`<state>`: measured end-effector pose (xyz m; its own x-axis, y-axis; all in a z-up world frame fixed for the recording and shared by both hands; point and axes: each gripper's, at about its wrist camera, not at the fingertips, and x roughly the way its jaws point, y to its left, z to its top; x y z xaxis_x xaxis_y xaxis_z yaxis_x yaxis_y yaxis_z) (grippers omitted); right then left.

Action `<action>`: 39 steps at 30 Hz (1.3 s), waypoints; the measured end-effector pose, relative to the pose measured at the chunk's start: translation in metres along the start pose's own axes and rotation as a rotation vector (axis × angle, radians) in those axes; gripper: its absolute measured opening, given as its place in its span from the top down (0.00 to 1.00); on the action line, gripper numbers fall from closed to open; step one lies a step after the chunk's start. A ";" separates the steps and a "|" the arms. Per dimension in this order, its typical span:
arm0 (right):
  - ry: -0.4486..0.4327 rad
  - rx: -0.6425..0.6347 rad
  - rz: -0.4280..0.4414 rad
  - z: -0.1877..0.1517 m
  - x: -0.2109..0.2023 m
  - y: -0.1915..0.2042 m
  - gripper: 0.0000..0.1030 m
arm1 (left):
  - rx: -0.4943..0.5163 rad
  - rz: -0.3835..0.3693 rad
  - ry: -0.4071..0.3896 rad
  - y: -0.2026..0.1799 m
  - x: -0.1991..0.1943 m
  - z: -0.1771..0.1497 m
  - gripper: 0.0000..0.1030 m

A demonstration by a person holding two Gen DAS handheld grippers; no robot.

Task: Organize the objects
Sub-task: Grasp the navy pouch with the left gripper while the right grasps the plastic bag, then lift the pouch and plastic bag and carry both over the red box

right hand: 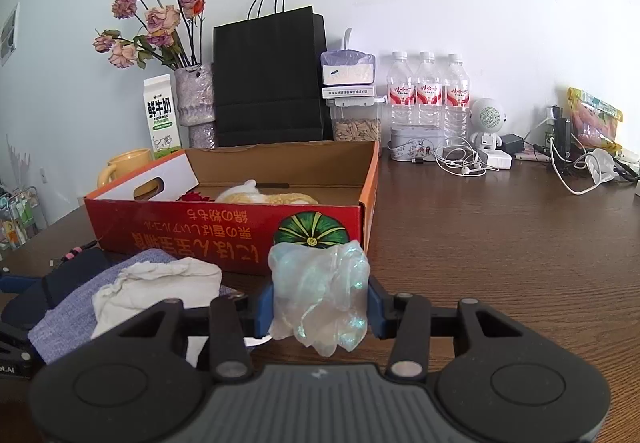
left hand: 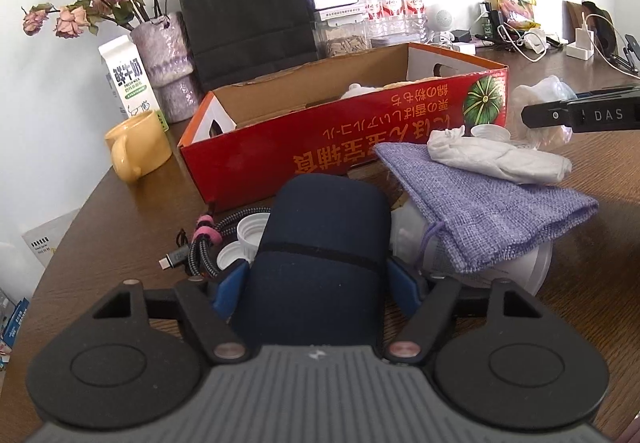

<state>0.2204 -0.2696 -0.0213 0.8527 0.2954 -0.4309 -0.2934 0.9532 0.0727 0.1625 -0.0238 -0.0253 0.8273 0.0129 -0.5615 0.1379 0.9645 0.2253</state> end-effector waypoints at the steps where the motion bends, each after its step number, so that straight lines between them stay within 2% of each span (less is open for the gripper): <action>1: 0.000 -0.001 -0.001 0.000 0.000 0.000 0.57 | -0.001 -0.001 -0.004 0.000 0.000 0.000 0.32; 6: -0.001 -0.002 0.000 0.000 0.000 0.000 0.57 | -0.011 -0.005 -0.022 0.001 -0.002 -0.003 0.33; 14: -0.006 -0.005 -0.004 -0.001 -0.001 0.001 0.57 | -0.088 -0.021 -0.044 0.009 -0.008 -0.003 0.35; 25: -0.024 -0.027 0.000 -0.001 -0.006 0.008 0.57 | -0.142 0.005 -0.098 0.023 -0.020 0.004 0.37; 39: -0.064 -0.061 0.045 0.014 -0.010 0.025 0.57 | -0.189 0.022 -0.184 0.030 -0.032 0.030 0.37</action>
<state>0.2108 -0.2477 -0.0024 0.8636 0.3428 -0.3698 -0.3560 0.9339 0.0345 0.1563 -0.0035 0.0234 0.9165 0.0026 -0.4000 0.0291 0.9969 0.0732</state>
